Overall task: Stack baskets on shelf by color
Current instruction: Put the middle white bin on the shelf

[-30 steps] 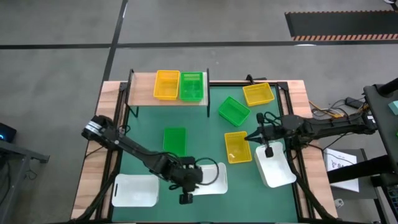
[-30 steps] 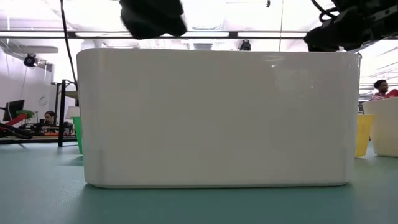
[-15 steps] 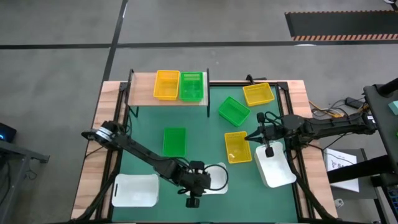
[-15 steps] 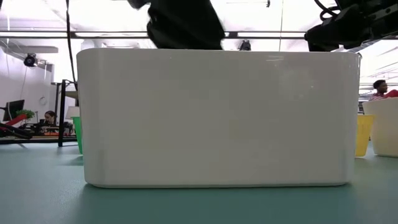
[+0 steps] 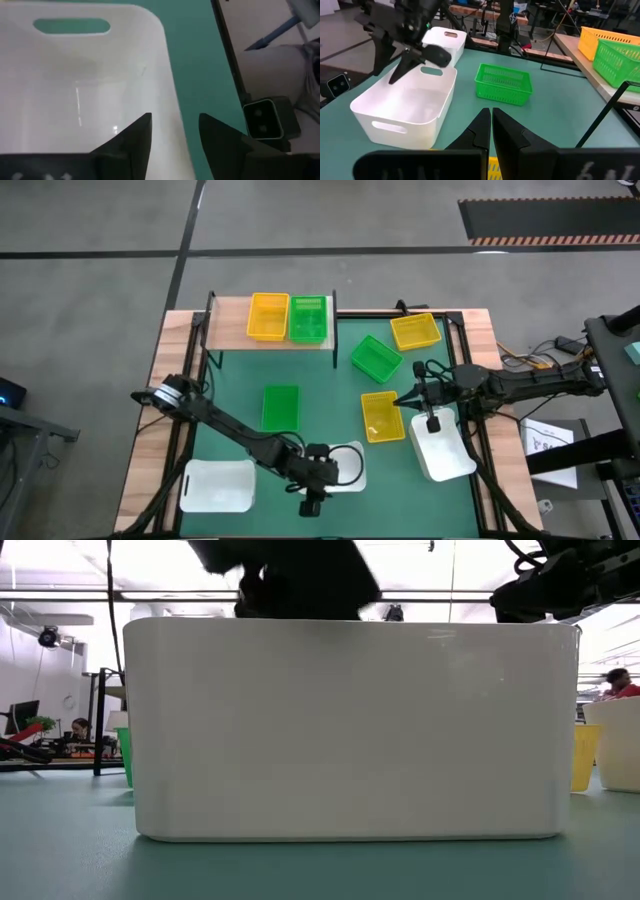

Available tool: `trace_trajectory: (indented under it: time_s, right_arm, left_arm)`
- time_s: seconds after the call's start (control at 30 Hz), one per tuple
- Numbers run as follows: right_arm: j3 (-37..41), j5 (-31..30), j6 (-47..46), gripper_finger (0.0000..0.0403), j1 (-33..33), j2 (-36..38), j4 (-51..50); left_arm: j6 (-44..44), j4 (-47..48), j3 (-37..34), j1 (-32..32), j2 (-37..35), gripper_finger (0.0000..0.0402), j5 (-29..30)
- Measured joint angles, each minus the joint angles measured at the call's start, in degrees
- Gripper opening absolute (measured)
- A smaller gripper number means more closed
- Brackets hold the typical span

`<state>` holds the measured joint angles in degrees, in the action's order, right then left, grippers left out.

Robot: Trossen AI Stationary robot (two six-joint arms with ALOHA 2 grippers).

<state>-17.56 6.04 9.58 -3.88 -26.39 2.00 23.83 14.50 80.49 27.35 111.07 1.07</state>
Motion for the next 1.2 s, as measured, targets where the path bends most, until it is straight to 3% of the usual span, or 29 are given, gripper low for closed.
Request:
trace_trajectory:
  time_s: [0.3,0.47,0.53,0.77,0.93,1.2]
  right_arm:
    - [-0.01,0.02,-0.66,0.0011,0.00,0.00,-0.02]
    - [-0.01,0.02,-0.66,0.0011,0.00,0.00,0.00]
    - [-0.01,0.02,-0.66,0.0011,-0.01,0.00,-0.04]
    - [-0.01,0.02,-1.59,0.0011,-0.02,-0.02,-0.06]
    - [-0.01,0.02,-2.27,0.0011,0.00,-0.15,-0.34]
    - [-0.03,0.03,-2.21,0.0011,-0.02,-0.39,-1.57]
  left_arm:
    - [4.36,-5.39,-5.09,-0.29,-0.23,0.0091,-4.25]
    - [2.55,3.91,-5.08,-0.44,-2.85,0.0017,-6.13]
    - [1.22,8.53,-4.96,-0.46,-4.34,0.0008,-6.10]
    - [-4.61,23.39,-4.97,0.09,-8.10,0.0010,-4.41]
    - [-4.92,24.75,-4.96,-0.37,-8.91,0.0015,-5.12]
    - [3.96,25.70,-4.56,-0.35,-9.09,0.0090,-6.95]
